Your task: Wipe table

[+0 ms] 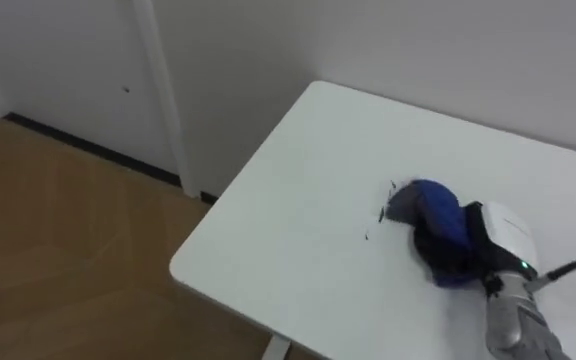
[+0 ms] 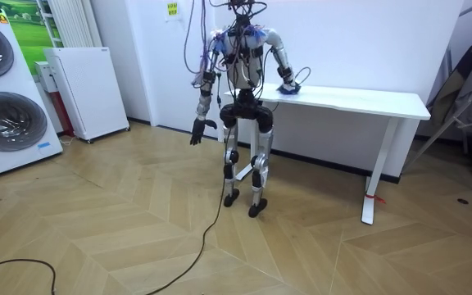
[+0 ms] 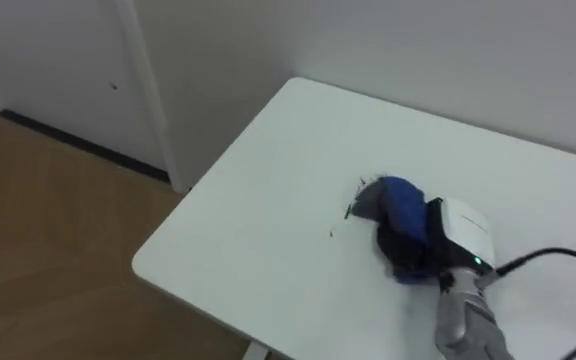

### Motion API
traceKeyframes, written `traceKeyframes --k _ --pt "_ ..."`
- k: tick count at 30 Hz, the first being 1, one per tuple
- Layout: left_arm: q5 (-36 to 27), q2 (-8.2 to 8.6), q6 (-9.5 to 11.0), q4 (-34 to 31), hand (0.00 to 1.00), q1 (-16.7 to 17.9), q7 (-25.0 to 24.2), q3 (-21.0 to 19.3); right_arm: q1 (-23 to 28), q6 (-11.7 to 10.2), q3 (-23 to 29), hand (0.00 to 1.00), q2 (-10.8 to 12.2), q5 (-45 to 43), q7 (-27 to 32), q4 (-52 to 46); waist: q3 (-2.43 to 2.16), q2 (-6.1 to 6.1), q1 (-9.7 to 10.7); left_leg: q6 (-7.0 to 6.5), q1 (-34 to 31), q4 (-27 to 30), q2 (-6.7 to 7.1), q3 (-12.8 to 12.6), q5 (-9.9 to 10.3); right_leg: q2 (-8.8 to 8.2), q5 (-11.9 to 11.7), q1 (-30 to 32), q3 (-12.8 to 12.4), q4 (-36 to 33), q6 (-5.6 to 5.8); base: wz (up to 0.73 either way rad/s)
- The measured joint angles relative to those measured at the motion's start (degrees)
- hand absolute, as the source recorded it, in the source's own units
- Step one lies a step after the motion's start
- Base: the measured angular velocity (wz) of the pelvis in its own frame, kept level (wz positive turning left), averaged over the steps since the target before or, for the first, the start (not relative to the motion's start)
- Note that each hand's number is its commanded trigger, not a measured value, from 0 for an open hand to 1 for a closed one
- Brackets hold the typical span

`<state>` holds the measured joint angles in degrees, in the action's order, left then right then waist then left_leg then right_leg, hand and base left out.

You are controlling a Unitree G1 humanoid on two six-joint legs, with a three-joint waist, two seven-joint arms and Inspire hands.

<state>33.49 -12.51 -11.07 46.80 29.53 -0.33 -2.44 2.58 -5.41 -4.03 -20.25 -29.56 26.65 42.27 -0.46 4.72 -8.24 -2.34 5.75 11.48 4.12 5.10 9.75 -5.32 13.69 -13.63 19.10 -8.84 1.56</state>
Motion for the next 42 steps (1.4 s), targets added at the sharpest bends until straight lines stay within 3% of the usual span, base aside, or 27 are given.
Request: traceKeyframes --k 2,5,9,12,13,17,21,22,23,24,28,30,32,33,34,35,36,38,40,42 --pt "0.47 -0.07 0.52 0.05 0.0 0.01 0.27 -1.24 3.4 -1.31 6.71 1.0 -0.26 0.75 2.53 4.04 -0.06 1.18 0.83 -0.58 0.62 0.07 0.14 -1.66 0.6 -0.1 0.39 -0.92 0.01 0.1 0.4 0.12" --pt "0.45 0.52 1.2 0.1 0.0 -0.2 0.71 -3.37 8.14 -1.4 12.48 1.0 -1.9 3.6 3.58 5.98 -0.45 0.63 1.71 -1.01 0.9 1.48 0.12 -1.68 2.28 0.07 0.1 -1.75 -0.08 -0.1 0.92 -0.13" --pt "0.45 0.5 1.24 0.12 0.0 -0.94 2.15 -3.79 10.15 -0.71 13.6 1.0 -2.73 4.83 3.81 6.19 -0.66 0.22 2.33 -1.24 2.42 1.23 -0.27 -3.63 2.95 0.12 -0.24 -2.63 -0.84 -0.35 1.37 -0.35" --pt "0.46 1.15 1.14 0.62 0.0 -1.44 2.2 -2.7 7.66 3.15 11.32 1.0 -1.27 4.74 3.69 3.51 -0.66 -0.64 1.08 -1.24 3.52 1.42 -0.83 -4.48 3.48 0.49 -0.49 -2.12 -1.81 -0.95 1.03 -0.64" --pt "0.45 1.21 0.62 0.7 0.0 -1.91 2.14 -1.6 7.33 5.35 10.29 1.0 -0.23 4.61 3.64 1.5 -0.65 -0.92 0.38 -1.16 3.53 1.46 -1.2 -5.04 3.58 0.76 -0.78 -1.75 -2.29 -1.06 0.79 -0.49" --pt "0.52 1.95 -1.08 0.49 0.0 -2.96 1.83 0.68 2.91 9.67 0.94 1.0 3.71 1.93 0.68 -5.35 -0.38 -1.65 -2.25 -0.96 3.34 1.26 -1.83 -4.26 3.66 2.0 -2.08 -0.14 -3.28 -1.17 -0.37 -0.53" --pt "0.44 2.54 -2.4 -0.56 0.0 -3.19 0.74 2.58 -0.98 9.98 -5.78 1.0 6.01 -1.55 -2.55 -7.93 -0.15 -1.93 -2.58 -0.86 2.55 1.83 -1.78 -2.81 3.7 2.36 -2.2 0.68 -3.19 -1.26 -0.58 0.02" --pt "0.43 2.64 -2.4 -0.93 0.0 -3.09 0.71 3.89 -1.85 9.95 -6.18 1.0 5.99 -2.12 -3.28 -8.14 0.28 -2.09 -3.06 -0.94 2.25 2.11 -1.74 -2.69 3.83 2.32 -2.17 0.79 -3.17 -1.22 -0.55 0.1" --pt "0.42 2.62 -2.44 -1.67 0.0 -3.0 0.68 4.99 -2.21 9.88 -6.22 1.0 5.94 -2.59 -3.33 -8.39 0.36 -2.15 -3.02 -1.03 1.47 2.69 -1.58 -2.44 4.02 2.02 -2.03 1.19 -3.02 -1.2 -0.44 0.13" --pt "0.42 2.63 -2.43 -2.07 0.0 -2.7 0.65 5.16 -2.16 9.72 -6.02 1.0 5.79 -2.6 -3.18 -8.57 0.34 -2.17 -2.92 -1.14 0.97 3.11 -1.52 -2.43 4.13 1.72 -1.85 1.58 -2.73 -1.44 -0.41 0.18" --pt "-0.31 1.27 -2.26 -2.54 0.0 -2.11 0.69 4.89 -0.62 5.55 -5.81 1.0 2.91 -0.48 0.39 -5.27 0.5 -2.0 -1.91 -1.75 -0.19 6.2 -1.56 -4.06 5.04 0.29 0.2 5.28 -3.14 -8.57 0.29 0.06" --pt "-0.33 0.04 -1.38 -2.45 0.0 -3.25 0.69 4.53 0.28 4.19 -4.31 1.0 2.26 0.59 2.4 -2.87 0.33 -2.27 -0.87 -2.14 -0.14 6.72 -2.36 -6.4 5.53 -0.36 0.3 6.83 -3.21 -12.11 0.46 0.05" --pt "-0.32 -0.8 0.58 -1.67 0.0 -5.25 0.83 1.28 0.79 3.4 -1.43 1.0 1.41 2.24 4.36 0.29 0.1 -2.62 -1.07 -2.67 -0.69 6.88 -3.46 -10.51 6.44 -1.66 0.53 9.21 -3.08 -15.36 1.6 -0.41" --pt "-0.31 -0.83 0.72 -1.52 0.0 -5.6 0.92 0.33 0.79 3.41 -0.8 1.0 1.27 2.66 4.77 1.2 -0.01 -2.7 -1.2 -2.76 -0.98 7.11 -3.75 -11.6 6.73 -2.64 0.55 9.88 -3.0 -16.44 1.88 -0.54" --pt "-0.27 -0.92 0.75 -1.42 0.0 -6.57 1.01 -1.02 0.98 3.42 0.57 1.0 0.94 3.34 5.55 2.79 -0.1 -3.0 -1.0 -2.6 -1.13 8.18 -4.76 -14.72 7.65 -5.57 1.14 10.67 -2.5 -18.4 2.54 -0.38" --pt "-0.25 -1.0 0.85 -1.41 0.0 -7.34 1.05 -2.12 1.32 3.45 1.53 1.0 0.89 4.42 6.22 4.47 -0.25 -3.28 -0.8 -2.38 -1.0 8.95 -5.82 -16.27 8.25 -8.45 1.65 10.87 -2.58 -19.01 3.38 -0.26" --pt "-0.28 -1.41 0.97 -1.42 0.0 -7.79 1.13 -2.13 1.26 3.71 1.78 1.0 0.86 5.15 6.46 5.02 -0.21 -3.46 -0.78 -2.21 -1.12 9.55 -6.54 -16.41 8.62 -9.41 1.59 10.87 -3.19 -18.9 3.66 -0.25" --pt "-1.94 -3.15 1.73 -0.91 0.0 -10.18 1.23 -1.62 0.57 4.94 0.68 1.0 1.12 7.12 6.55 5.82 -0.07 -3.75 -1.39 -0.84 -2.28 12.44 -9.54 -16.57 10.06 -11.56 0.17 11.35 -4.77 -17.07 4.62 -0.33" --pt "-3.81 -3.79 1.81 -0.54 0.0 -11.82 1.36 -0.72 -0.88 5.99 0.25 1.0 2.66 7.01 6.42 4.86 0.02 -3.54 -1.71 -0.06 -3.98 13.96 -10.76 -15.07 10.46 -12.56 -2.02 11.34 -4.58 -13.44 5.24 -0.32" --pt "-4.08 -3.72 1.79 -0.47 0.0 -13.03 1.26 -0.48 -3.23 7.47 -0.94 1.0 4.45 6.68 6.14 3.25 0.15 -2.93 -2.49 0.69 -5.54 14.47 -10.87 -12.32 10.3 -12.71 -4.14 11.72 -4.78 -9.65 5.71 -0.36"
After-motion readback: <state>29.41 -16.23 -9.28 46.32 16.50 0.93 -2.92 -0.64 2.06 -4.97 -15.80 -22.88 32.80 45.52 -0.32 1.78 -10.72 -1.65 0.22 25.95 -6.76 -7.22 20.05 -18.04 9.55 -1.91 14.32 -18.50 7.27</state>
